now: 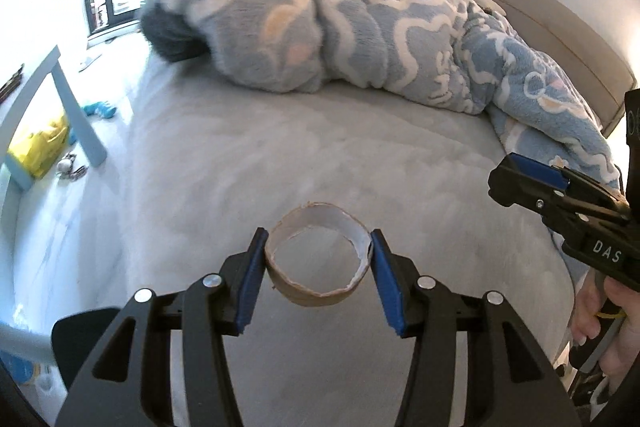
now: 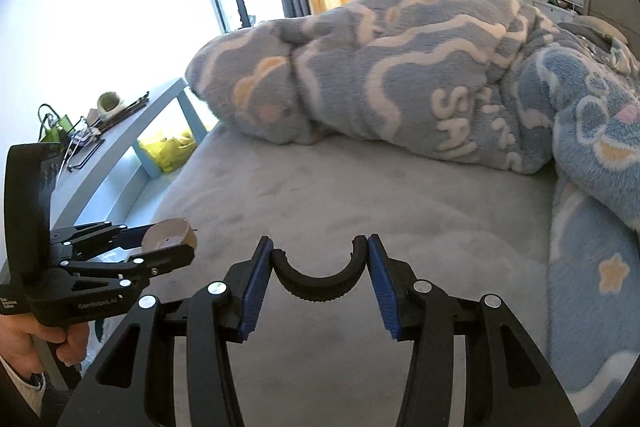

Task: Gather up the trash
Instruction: 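Carry the clip and cardboard ring with both tools over the black bin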

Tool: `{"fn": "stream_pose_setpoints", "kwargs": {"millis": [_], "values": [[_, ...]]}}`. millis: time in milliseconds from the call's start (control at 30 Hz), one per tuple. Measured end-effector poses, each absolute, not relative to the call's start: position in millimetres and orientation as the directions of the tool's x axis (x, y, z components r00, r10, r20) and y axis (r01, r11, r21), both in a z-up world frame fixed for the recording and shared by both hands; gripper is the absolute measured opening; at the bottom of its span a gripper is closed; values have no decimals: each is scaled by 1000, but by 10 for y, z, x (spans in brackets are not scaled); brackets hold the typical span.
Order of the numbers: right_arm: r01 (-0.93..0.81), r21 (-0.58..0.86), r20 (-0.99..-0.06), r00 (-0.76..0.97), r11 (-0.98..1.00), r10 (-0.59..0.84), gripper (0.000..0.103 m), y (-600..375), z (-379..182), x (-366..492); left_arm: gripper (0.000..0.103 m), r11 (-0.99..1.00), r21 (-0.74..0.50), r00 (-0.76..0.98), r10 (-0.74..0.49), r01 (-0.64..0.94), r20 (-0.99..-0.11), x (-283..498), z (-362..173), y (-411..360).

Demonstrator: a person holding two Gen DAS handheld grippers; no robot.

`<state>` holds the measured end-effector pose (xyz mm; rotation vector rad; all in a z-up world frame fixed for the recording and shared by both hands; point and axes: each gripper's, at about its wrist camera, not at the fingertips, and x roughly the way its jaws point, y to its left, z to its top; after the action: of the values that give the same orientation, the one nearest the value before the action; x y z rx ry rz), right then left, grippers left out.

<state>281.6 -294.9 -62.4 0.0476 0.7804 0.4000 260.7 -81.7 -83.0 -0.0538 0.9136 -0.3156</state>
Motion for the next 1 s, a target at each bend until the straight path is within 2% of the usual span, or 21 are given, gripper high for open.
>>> {"fn": "stream_pose_setpoints", "kwargs": {"millis": [333, 1000], "values": [[-394, 189, -664, 623, 899, 413, 49, -2330, -511, 2631, 54, 973, -155, 597, -229, 173, -769, 2211, -719, -126], [-568, 184, -666, 527, 802, 527, 49, -690, -457, 2616, 54, 983, -182, 522, -145, -20, -840, 1976, -1043, 1192]]}}
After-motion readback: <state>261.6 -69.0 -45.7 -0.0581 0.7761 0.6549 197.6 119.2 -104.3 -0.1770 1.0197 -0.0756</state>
